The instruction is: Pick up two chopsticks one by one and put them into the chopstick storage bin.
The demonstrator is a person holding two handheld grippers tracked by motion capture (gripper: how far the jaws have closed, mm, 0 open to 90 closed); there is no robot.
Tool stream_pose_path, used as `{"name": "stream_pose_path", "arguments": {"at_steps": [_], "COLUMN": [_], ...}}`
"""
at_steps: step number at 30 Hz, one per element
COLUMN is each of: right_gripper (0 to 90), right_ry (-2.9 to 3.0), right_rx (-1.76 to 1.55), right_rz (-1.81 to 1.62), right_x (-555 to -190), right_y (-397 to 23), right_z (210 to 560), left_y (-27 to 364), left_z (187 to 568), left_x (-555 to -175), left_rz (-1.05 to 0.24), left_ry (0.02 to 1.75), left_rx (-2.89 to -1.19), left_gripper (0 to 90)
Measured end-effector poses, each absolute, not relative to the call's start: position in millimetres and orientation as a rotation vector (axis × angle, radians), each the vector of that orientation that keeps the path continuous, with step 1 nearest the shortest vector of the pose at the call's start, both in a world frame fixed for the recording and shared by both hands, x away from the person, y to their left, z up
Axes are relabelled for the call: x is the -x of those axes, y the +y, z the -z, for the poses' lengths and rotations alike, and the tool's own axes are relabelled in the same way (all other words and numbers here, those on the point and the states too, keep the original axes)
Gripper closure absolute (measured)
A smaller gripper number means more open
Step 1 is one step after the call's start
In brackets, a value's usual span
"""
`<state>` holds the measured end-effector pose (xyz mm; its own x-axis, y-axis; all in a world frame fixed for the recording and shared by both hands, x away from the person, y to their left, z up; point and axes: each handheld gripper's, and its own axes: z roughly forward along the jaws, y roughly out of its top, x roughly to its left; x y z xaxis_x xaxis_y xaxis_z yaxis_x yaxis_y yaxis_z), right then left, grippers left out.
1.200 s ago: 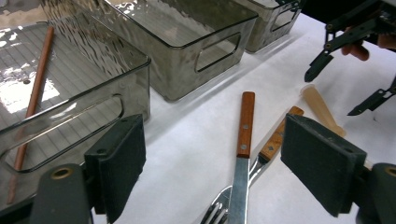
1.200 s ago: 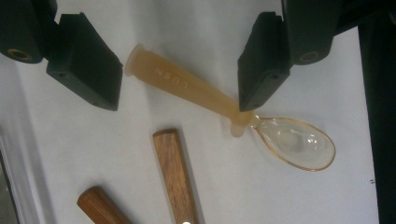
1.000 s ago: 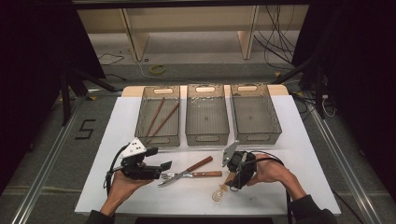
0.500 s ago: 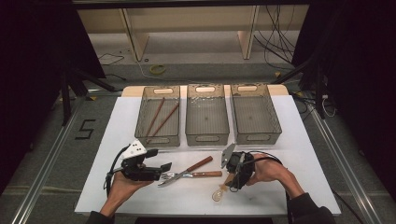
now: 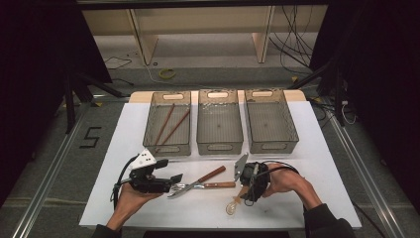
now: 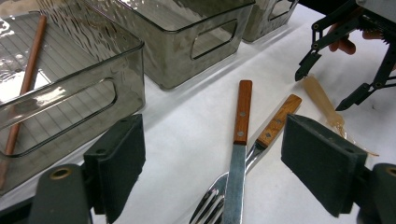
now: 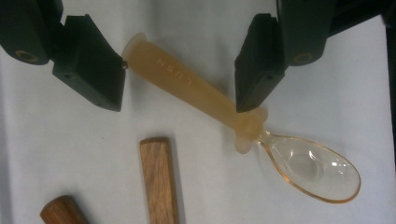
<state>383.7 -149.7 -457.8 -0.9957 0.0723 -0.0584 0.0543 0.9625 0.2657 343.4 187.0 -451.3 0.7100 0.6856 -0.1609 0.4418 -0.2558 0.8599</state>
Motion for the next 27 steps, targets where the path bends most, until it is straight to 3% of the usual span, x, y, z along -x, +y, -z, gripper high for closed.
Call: {"name": "stream_pose_path", "arguments": {"at_steps": [7, 27], "right_gripper": [34.9, 61.1], "right_ry": [3.038, 2.985], "right_rx": [-0.064, -0.026], "right_rz": [-0.349, -0.291], "right_x": [-383.7, -376.7], "right_y": [-147.6, -150.6], "right_z": [459.3, 458.1], "left_y": [186.4, 187.4], "left_z": [452.1, 454.3], "left_x": [-343.1, -343.8], "left_rz": [-0.291, -0.283], "left_ry": [0.877, 0.883], "left_rx": [-1.902, -1.904], "left_gripper": [21.3, 21.7]}}
